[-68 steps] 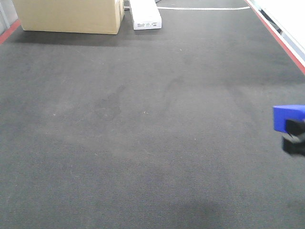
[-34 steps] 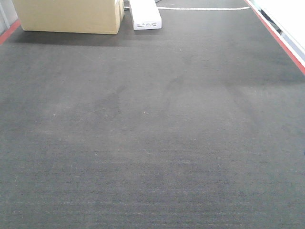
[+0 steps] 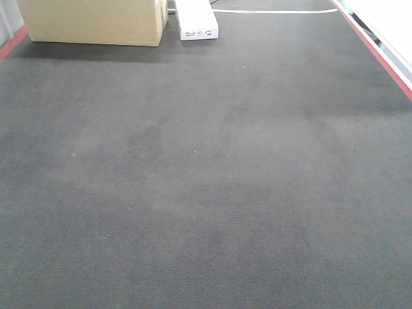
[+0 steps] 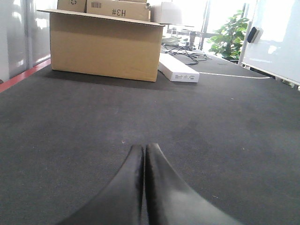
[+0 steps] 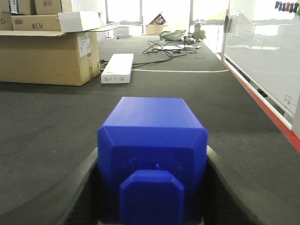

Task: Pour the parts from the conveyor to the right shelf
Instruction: 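Lift the blue block off the conveyor with the right gripper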

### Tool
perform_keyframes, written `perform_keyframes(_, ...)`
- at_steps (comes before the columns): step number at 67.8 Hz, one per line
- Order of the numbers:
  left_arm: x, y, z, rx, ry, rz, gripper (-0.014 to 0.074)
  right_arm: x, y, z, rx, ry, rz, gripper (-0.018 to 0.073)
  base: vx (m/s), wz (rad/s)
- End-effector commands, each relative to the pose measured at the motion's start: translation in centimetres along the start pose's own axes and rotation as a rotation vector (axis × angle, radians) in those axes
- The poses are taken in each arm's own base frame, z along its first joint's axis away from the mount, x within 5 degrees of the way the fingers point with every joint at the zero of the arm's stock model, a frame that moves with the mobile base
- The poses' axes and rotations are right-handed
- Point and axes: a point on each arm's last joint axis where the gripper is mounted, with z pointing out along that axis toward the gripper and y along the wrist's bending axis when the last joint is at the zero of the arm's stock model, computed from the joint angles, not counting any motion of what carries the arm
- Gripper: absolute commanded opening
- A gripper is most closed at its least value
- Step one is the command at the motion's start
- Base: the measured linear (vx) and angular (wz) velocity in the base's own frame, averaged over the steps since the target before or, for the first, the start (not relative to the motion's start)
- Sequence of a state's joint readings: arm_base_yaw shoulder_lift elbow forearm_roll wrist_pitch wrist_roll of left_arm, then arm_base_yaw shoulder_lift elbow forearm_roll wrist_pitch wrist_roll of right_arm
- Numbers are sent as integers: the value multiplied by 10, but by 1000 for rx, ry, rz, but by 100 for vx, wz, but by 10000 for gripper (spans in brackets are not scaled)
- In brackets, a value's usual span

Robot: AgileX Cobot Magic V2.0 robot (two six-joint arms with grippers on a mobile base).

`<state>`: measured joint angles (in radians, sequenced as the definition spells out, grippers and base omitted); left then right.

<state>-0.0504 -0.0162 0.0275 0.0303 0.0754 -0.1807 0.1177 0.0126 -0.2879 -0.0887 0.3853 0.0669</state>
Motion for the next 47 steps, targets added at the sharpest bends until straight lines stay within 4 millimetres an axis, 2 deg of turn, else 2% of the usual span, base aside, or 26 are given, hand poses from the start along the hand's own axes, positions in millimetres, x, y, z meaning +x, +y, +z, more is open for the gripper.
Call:
perform_keyframes(1, 0, 0, 0, 14, -59, -13, -6, -14, 0, -1, 3, -87, -10, -4, 0, 0)
perform_keyframes(47, 0, 0, 0, 14, -59, -13, -6, -14, 0, -1, 3, -87, -10, -4, 0, 0)
